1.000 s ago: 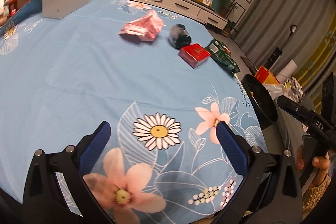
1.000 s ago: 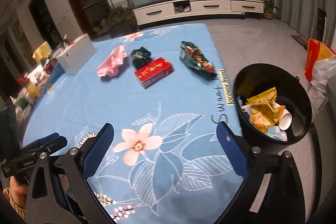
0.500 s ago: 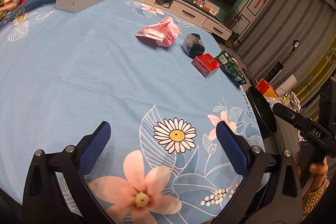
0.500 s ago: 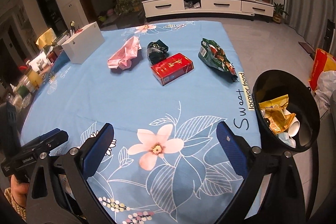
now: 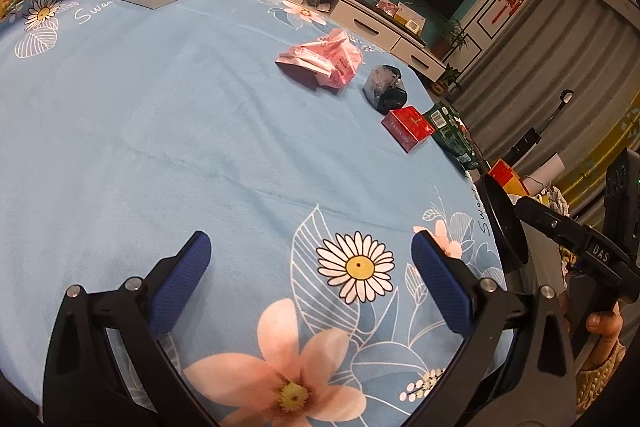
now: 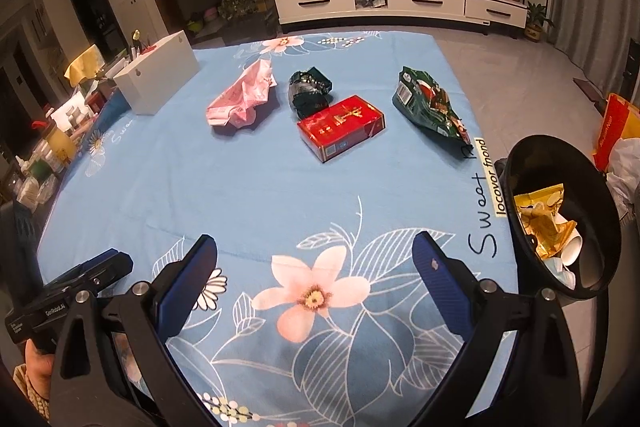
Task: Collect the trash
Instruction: 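Grasp the pink wrapper with the left gripper while the right grasps the green snack bag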
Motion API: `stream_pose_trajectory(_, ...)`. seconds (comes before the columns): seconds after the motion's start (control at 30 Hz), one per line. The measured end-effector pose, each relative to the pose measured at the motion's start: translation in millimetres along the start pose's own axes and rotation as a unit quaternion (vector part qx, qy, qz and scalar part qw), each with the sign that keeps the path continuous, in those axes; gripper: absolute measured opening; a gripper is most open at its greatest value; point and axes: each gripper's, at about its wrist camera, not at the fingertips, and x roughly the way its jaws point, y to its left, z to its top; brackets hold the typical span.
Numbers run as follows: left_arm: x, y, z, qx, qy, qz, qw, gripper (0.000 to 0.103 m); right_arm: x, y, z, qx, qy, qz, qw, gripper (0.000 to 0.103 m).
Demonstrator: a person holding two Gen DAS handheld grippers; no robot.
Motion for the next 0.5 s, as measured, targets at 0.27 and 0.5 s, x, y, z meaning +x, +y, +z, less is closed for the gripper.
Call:
stream_pose_trajectory(0.27, 11, -1, 14, 0.008, -0.001, 0.001, 1.0, 0.1, 7, -21, 17, 0.02, -0.023, -0.021, 0.999, 0.096)
stream_pose_trajectory(0.5, 32, -15, 42, 0.029, -0.005, 0.0, 0.9996, 0.1, 27, -45, 32, 0.017, -0.042, -0.05, 0.998, 0.096)
